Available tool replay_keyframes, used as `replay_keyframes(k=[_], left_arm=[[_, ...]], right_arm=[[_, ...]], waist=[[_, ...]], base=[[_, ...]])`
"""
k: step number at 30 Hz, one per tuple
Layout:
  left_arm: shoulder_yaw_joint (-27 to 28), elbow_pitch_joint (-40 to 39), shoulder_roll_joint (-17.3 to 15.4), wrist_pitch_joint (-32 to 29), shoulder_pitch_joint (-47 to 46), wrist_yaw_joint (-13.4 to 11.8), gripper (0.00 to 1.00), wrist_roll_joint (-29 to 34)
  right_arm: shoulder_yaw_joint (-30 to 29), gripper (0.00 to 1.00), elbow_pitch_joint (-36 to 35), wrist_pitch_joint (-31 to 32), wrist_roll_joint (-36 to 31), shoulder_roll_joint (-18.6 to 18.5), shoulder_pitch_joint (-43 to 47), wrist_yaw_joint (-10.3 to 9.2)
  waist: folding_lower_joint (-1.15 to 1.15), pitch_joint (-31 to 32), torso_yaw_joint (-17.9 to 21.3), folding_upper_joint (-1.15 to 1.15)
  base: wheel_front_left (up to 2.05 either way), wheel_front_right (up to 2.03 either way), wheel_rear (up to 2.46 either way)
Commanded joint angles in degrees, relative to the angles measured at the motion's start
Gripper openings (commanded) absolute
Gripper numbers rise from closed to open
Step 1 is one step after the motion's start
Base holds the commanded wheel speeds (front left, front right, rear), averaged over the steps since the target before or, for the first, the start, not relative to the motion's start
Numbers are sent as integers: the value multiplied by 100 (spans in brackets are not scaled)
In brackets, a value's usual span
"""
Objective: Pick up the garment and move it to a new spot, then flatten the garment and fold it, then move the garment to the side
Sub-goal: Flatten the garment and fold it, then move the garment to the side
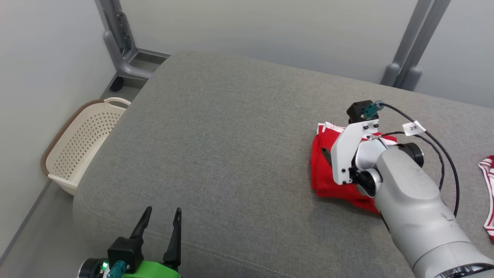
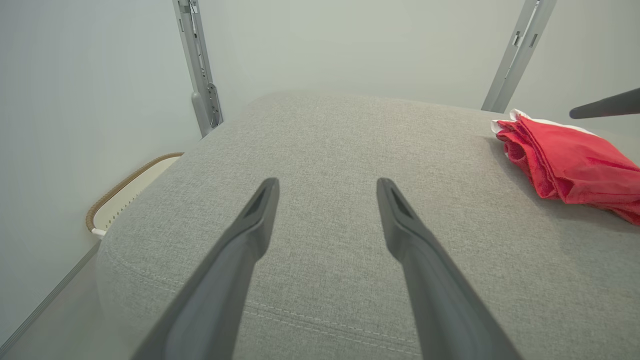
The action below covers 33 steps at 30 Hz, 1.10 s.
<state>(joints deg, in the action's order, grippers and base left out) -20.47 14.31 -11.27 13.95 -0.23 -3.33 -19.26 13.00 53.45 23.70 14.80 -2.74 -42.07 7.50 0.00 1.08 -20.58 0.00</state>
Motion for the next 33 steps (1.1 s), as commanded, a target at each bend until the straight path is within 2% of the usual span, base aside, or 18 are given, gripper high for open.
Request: replay_keyframes(k=[1, 6, 11, 17, 23, 33], left_arm=[[17, -44, -25, -4, 87, -42, 100, -54], [31, -112, -17, 7, 33, -66, 100, -82], [7, -132, 10, 25, -96, -67, 100, -70], [-17, -133, 36, 55, -247, -41, 100, -47], [-53, -65, 46, 81, -422, 4, 100, -18], [-104, 35, 62, 91, -528, 37, 100, -9]], right_arm=[[-193, 100, 75, 67, -159, -29, -42, -3], [-1262, 100, 140, 372, -761, -83, -179, -3], [-2288, 100, -78, 603, -1355, -85, 9, -3], [-3078, 100, -456, 731, -1802, -32, 180, -3], [-3092, 100, -279, 647, -1474, -24, 163, -3], [-3029, 100, 477, 328, -1034, -10, -9, -2]], waist=[[0, 51, 193, 0], [0, -77, 483, 0], [0, -269, 649, 0], [0, -550, 711, 0], [0, -768, 629, 0], [0, -896, 478, 0]], base=[[0, 0, 0], [0, 0, 0], [0, 0, 0], [0, 0, 0], [0, 0, 0], [0, 0, 0]])
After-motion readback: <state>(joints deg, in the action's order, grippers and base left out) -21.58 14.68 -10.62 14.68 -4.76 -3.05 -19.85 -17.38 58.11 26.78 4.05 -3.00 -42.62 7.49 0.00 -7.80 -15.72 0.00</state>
